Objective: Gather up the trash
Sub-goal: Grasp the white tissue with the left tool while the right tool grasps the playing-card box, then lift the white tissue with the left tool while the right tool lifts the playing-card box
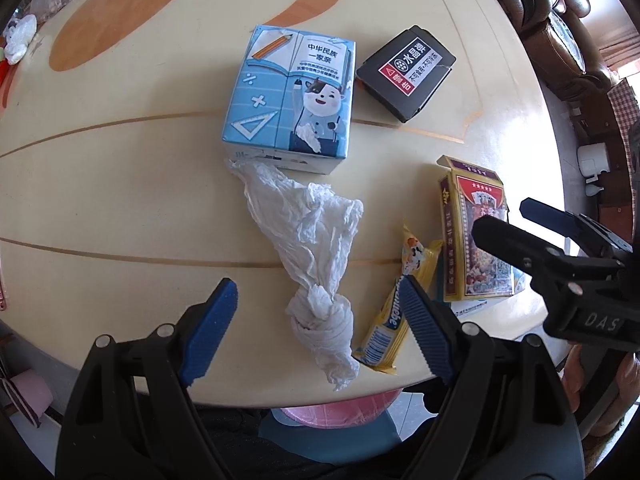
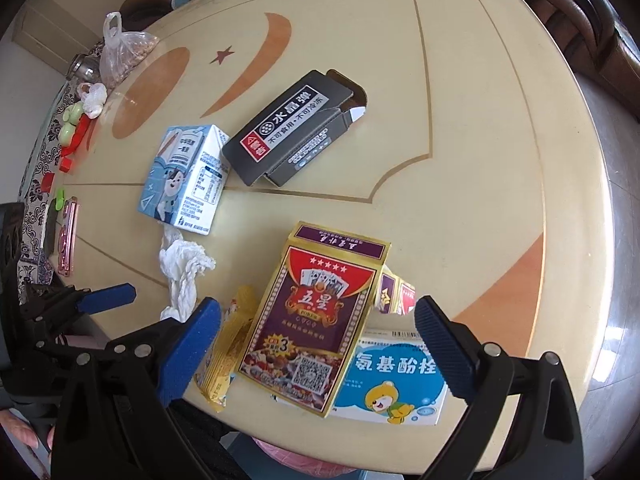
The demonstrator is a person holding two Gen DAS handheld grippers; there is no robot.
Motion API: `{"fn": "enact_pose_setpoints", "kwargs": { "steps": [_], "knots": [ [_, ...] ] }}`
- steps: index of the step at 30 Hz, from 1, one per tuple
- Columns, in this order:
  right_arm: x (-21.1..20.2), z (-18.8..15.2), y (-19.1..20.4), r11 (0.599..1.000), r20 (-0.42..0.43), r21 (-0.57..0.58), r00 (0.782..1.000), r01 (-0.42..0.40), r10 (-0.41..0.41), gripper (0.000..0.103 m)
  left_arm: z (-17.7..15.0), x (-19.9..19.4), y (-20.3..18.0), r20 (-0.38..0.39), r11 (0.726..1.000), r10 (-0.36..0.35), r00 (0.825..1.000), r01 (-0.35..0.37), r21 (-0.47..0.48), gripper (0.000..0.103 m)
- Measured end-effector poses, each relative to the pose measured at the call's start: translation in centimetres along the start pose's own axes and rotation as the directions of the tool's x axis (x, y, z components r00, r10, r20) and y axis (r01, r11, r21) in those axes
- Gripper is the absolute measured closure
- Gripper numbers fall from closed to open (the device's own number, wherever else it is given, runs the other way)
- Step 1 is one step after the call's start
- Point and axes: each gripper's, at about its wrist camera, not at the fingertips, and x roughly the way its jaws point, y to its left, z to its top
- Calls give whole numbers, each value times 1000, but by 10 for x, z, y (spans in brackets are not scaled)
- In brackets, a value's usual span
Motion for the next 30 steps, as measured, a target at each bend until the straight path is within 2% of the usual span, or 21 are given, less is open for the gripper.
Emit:
{"fn": "enact_pose_setpoints", "kwargs": {
  "steps": [5, 7, 10, 15, 17, 19, 20, 21, 22, 25, 26, 28, 30],
  "knots": [
    [20, 13, -7, 999, -48, 45, 999, -7, 9, 8, 0, 8, 4, 1, 999, -26, 1000, 26, -31, 23],
    [27, 17, -6, 999, -65, 41, 998, 2, 0, 8, 1, 12, 6, -5, 998, -38, 999, 38, -41, 32],
    [33, 22, -3, 999, -76, 39, 997, 14, -11, 12, -1, 20, 10, -25, 996, -66, 998, 64, -69, 37],
    [39, 25, 11, 993, -93, -20, 989, 112, -114, 17, -2, 23, 8, -22, 994, -74, 997, 72, -79, 37],
    [41, 24, 17, 985, -92, -47, 981, 165, -168, 23, -4, 23, 6, -18, 995, -67, 998, 66, -77, 38],
    [41, 23, 23, 978, -79, -63, 976, 200, -205, 34, -4, 23, 3, -17, 995, -57, 998, 56, -80, 40],
    [40, 23, 25, 976, -74, -65, 974, 210, -214, 38, -4, 22, 2, -15, 996, -45, 999, 44, -78, 44],
    [39, 23, 26, 976, -76, -66, 974, 208, -212, 42, -4, 21, 1, -14, 997, -30, 999, 29, -73, 53],
    [40, 23, 26, 982, -90, -60, 979, 179, -183, 42, -4, 21, 2, -16, 997, -25, 1000, 24, -74, 56],
    [36, 21, 28, 985, -89, -52, 981, 166, -171, 43, -5, 22, 1, -44, 995, -69, 997, 66, -75, 76],
    [33, 20, 28, 985, -78, -53, 983, 162, -166, 44, -5, 23, -2, -46, 995, -71, 996, 67, -71, 77],
    [24, 17, 25, 990, -58, -42, 989, 133, -135, 44, -7, 20, -2, -34, 997, -58, 998, 56, -60, 87],
    [16, 16, 25, 993, -45, -34, 993, 109, -111, 44, -10, 18, 0, -31, 996, -65, 997, 63, -62, 88]
  ]
}}
